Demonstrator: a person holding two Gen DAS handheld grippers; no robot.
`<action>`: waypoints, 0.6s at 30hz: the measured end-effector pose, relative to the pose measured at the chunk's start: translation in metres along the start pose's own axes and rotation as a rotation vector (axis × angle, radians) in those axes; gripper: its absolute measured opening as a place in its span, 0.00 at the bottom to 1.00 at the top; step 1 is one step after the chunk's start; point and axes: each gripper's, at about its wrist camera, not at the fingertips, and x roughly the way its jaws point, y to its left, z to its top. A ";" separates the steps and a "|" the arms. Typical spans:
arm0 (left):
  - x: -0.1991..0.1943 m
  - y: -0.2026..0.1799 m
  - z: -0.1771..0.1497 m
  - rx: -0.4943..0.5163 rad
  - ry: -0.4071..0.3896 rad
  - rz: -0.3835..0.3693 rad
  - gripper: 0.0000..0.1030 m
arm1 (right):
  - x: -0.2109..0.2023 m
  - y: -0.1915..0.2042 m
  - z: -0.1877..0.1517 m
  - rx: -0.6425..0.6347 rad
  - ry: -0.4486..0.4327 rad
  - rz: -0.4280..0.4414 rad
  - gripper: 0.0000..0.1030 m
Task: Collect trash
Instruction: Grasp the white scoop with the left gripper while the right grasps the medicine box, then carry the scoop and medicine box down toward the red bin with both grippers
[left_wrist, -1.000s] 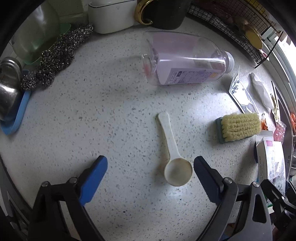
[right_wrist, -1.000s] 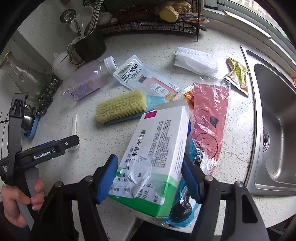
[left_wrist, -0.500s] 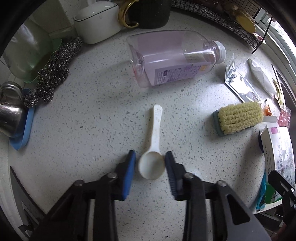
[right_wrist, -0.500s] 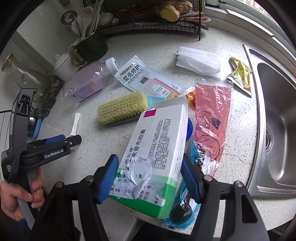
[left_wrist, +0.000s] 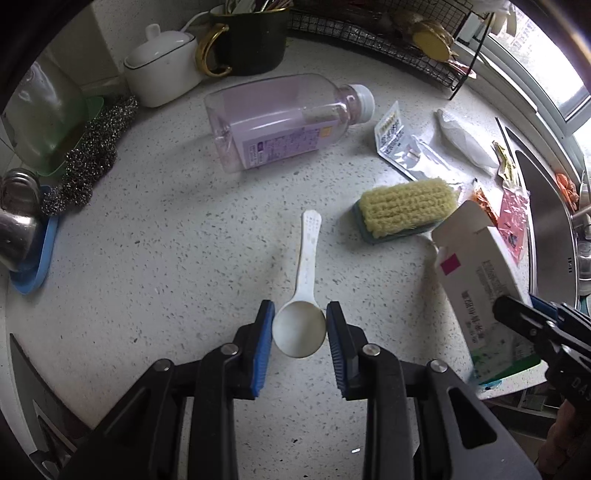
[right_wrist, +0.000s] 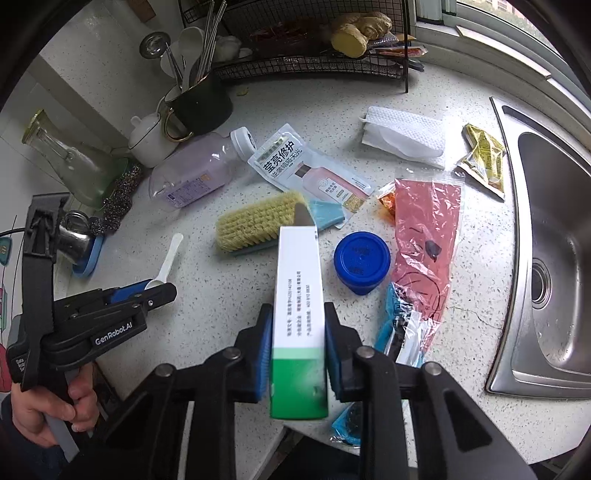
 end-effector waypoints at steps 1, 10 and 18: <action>-0.002 -0.004 -0.001 0.002 -0.001 -0.001 0.25 | 0.003 -0.002 -0.001 0.009 0.013 0.019 0.22; -0.020 -0.026 -0.014 0.038 -0.029 -0.023 0.25 | -0.013 -0.007 -0.017 0.017 -0.009 0.076 0.21; -0.051 -0.062 -0.034 0.106 -0.066 -0.054 0.25 | -0.051 -0.018 -0.034 0.025 -0.070 0.103 0.21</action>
